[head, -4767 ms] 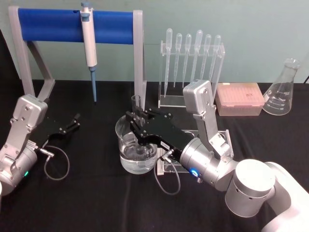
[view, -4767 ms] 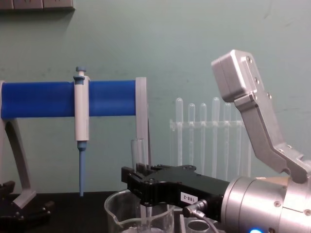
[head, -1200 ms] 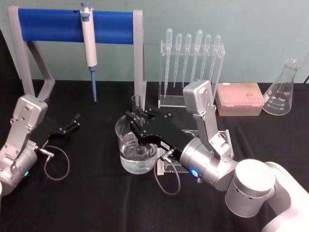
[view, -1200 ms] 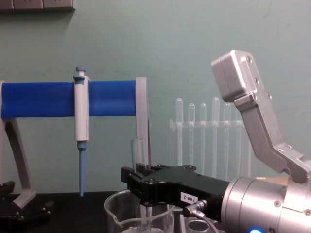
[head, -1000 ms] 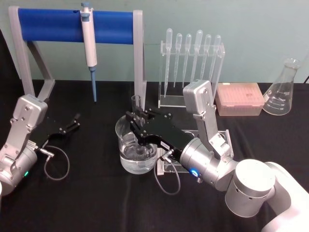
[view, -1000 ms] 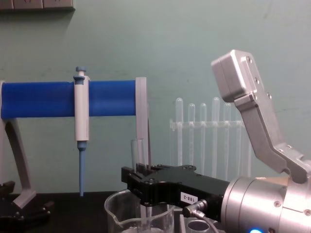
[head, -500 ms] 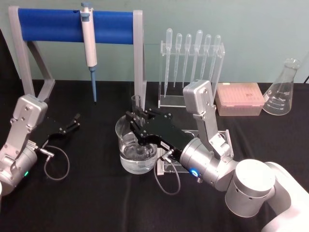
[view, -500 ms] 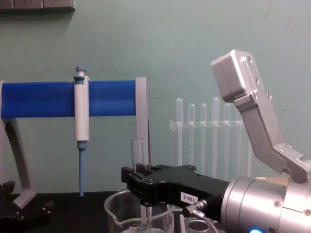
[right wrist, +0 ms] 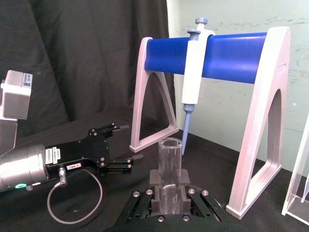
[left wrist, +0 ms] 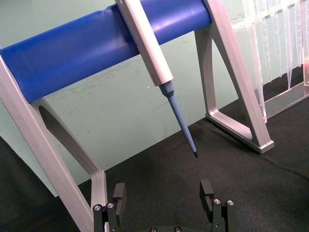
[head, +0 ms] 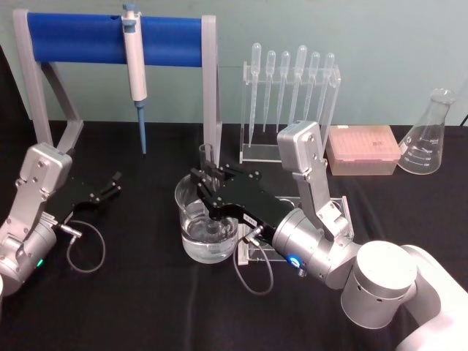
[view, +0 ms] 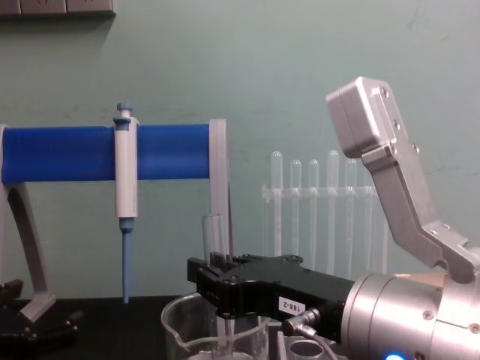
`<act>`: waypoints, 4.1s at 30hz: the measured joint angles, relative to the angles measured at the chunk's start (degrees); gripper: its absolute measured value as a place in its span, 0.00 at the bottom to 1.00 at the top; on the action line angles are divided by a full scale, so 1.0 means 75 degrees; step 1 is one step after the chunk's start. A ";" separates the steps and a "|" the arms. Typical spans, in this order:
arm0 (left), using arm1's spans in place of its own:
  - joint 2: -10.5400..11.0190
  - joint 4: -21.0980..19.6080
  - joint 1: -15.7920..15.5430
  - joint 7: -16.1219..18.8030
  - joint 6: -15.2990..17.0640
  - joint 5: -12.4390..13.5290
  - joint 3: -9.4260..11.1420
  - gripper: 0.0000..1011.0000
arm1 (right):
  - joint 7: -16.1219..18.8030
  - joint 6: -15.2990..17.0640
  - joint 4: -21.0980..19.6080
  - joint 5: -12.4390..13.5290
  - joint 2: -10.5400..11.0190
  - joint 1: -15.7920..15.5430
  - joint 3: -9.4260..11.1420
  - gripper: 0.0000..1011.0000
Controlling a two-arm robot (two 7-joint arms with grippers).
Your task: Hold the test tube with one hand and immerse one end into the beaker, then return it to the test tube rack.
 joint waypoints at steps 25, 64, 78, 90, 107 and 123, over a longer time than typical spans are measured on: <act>0.0000 0.0000 0.0000 0.0000 0.0000 0.0000 0.0000 0.99 | 0.0000 0.0000 0.0000 0.0000 0.0000 0.0000 0.0000 0.22; 0.0000 0.0000 0.0000 0.0000 0.0000 0.0000 0.0000 0.99 | 0.0000 0.0000 0.0000 0.0000 0.0000 0.0000 0.0000 0.22; 0.0000 0.0000 0.0000 0.0000 0.0000 0.0000 0.0000 0.99 | 0.0000 0.0000 0.0000 0.0000 0.0000 0.0000 0.0000 0.22; 0.0000 0.0000 0.0000 0.0000 0.0000 0.0000 0.0000 0.99 | 0.0000 0.0000 0.0000 0.0000 0.0000 0.0000 0.0000 0.22; 0.0000 0.0000 0.0000 0.0000 0.0000 0.0000 0.0000 0.99 | 0.0000 0.0000 0.0000 0.0000 0.0000 0.0000 0.0000 0.22; 0.0000 0.0000 0.0000 0.0000 0.0000 0.0000 0.0000 0.99 | 0.0000 0.0000 0.0000 0.0000 0.0000 0.0000 0.0000 0.22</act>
